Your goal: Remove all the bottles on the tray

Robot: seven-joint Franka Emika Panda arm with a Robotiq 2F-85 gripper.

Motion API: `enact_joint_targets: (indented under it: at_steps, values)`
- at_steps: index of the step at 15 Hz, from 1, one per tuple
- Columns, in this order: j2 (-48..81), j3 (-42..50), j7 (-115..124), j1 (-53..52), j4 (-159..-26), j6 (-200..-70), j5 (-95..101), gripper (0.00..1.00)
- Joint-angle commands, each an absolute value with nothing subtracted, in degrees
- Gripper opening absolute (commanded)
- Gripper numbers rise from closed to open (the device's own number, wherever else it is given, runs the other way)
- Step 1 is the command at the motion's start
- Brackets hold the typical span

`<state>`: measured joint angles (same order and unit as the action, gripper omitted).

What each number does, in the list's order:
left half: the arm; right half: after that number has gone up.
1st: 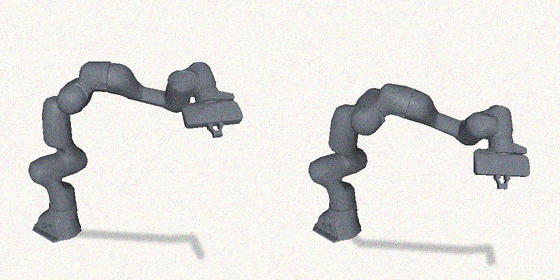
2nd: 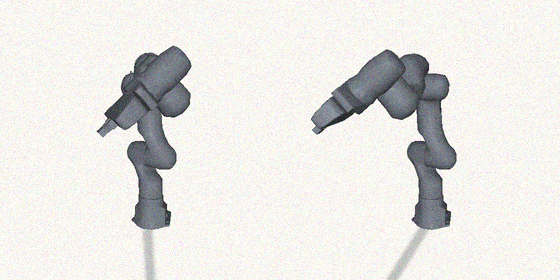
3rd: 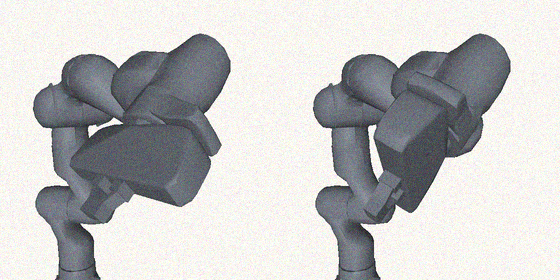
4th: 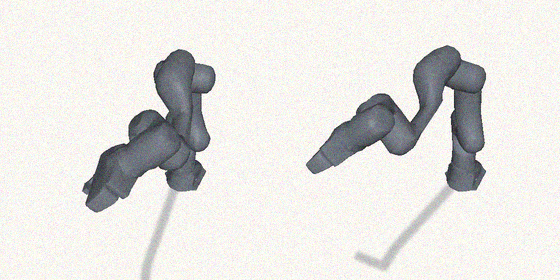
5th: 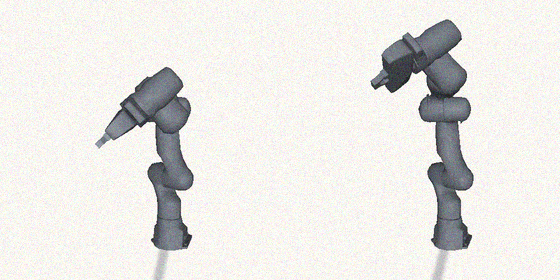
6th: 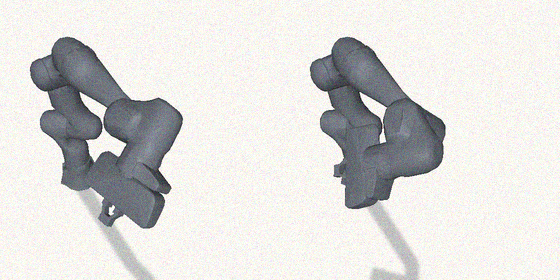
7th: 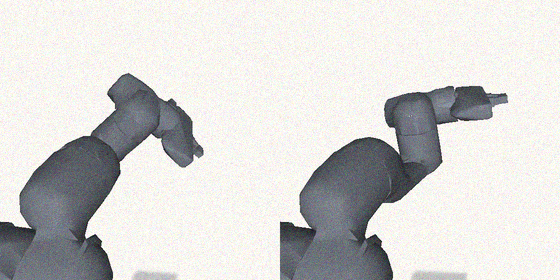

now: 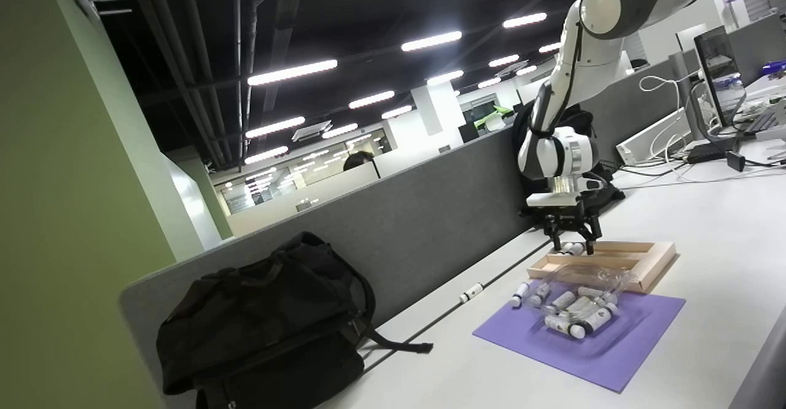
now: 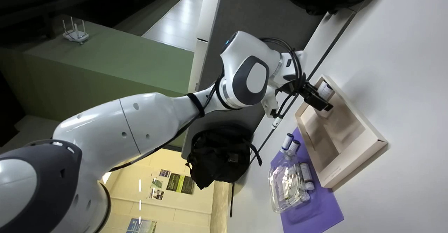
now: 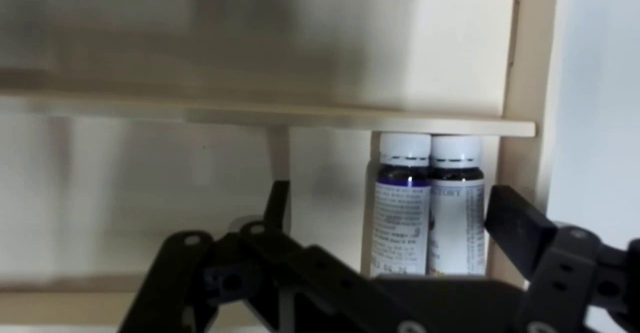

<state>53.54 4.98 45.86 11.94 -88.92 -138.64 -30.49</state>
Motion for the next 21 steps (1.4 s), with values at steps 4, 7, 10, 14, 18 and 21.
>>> enact_joint_targets:
  at_steps: [4,7,10,14,18,21]
  values:
    - [51.75,4.77,43.21,12.74,-92.03,-138.22,-30.37,0.92]
    - [51.68,4.86,42.63,12.7,-92.23,-138.28,-30.44,0.62]
    - [50.84,4.89,42.25,12.66,-92.9,-138.28,-30.52,0.44]
    - [48.62,4.88,41.56,13.08,-94.57,-136.86,-30.62,0.27]
    - [45.71,4.97,39.7,14.74,-97.19,-136.15,-31.64,0.03]
    - [43.53,5.29,37.36,17.15,-99.43,-135.37,-33.2,0.0]
